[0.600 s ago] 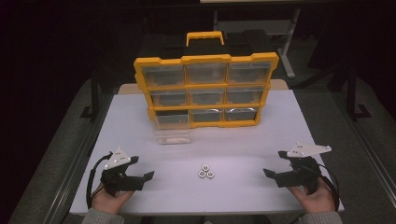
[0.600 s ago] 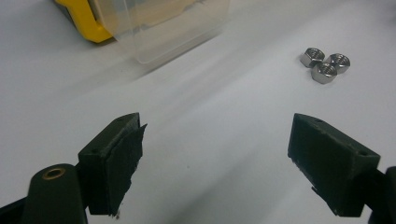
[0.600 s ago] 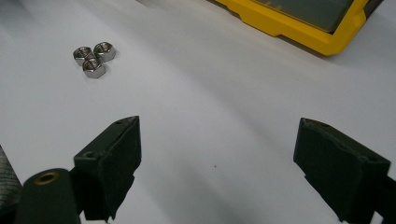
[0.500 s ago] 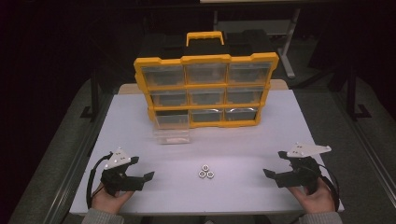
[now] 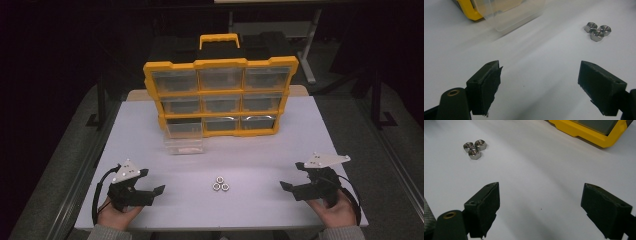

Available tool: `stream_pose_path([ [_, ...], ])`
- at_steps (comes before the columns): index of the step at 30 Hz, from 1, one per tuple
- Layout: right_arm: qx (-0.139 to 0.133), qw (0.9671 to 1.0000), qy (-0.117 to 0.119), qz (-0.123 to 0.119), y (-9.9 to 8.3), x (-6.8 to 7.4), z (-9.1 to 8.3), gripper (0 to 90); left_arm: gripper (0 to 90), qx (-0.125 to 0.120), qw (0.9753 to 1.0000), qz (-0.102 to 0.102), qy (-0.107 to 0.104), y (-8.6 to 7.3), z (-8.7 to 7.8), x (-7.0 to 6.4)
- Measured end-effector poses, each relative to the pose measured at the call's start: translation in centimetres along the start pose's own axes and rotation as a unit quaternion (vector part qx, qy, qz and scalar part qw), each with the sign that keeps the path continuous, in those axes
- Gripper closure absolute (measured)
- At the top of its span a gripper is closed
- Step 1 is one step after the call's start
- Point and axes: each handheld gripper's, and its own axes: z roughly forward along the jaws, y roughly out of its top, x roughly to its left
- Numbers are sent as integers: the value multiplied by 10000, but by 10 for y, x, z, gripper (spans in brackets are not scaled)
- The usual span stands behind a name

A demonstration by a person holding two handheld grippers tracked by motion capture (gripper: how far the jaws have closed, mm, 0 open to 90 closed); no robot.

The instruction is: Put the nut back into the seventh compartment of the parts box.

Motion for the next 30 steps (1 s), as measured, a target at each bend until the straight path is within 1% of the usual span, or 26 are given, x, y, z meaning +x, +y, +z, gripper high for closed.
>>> stream_pose_path([
  [1,2,10000,2,1,0,0,0,147,179,19,10000,78,9,0,0,1],
  [3,-2,10000,14,-4,0,1,0,147,180,23,10000,72,0,0,0,0],
  [4,15,10000,14,0,1,1,1,147,179,35,9999,100,3,0,0,0],
  [5,18,10000,16,-22,1,2,1,147,179,-19,10000,-13,2,0,0,-1],
  [7,51,10000,28,-32,2,3,2,147,180,-17,10000,80,10,0,0,0],
  [8,72,10000,29,-40,3,4,3,148,180,-19,10000,69,8,0,0,0],
  [9,100,9999,44,-39,3,5,4,151,180,36,10000,69,2,0,0,0],
  [10,120,9999,59,-32,4,6,4,153,179,28,9999,98,4,0,0,1],
  [12,135,9998,82,-72,5,8,6,157,179,-13,10000,10,-14,0,1,-1],
  [13,149,9998,92,-64,5,9,7,159,180,31,10000,51,-12,0,1,-1],
  [14,151,9998,106,-93,6,9,7,160,179,23,10000,25,-13,0,1,-1],
  [15,163,9998,105,-93,6,10,8,162,179,33,9999,113,-13,1,1,0],
  [17,174,9997,132,-111,7,12,9,167,179,28,10000,34,-21,1,2,-2],
  [20,186,9996,140,-131,8,12,10,172,180,80,9999,126,-31,1,3,0],
  [22,223,9996,139,-106,9,14,11,177,180,80,9999,122,-34,1,3,-1],
  [24,236,9995,154,-140,9,15,12,179,180,80,9999,135,-33,1,3,-1],
  [26,217,9994,198,-176,11,17,13,183,180,68,9999,109,-45,1,3,-2],
  [27,260,9993,201,-176,12,18,13,183,180,87,9999,83,-48,1,3,-3],
  [29,269,9991,229,-223,15,21,15,185,179,127,9997,224,-51,2,4,-2],
  [30,274,9990,242,-239,16,23,16,187,180,134,9997,199,-56,2,4,-3],
])
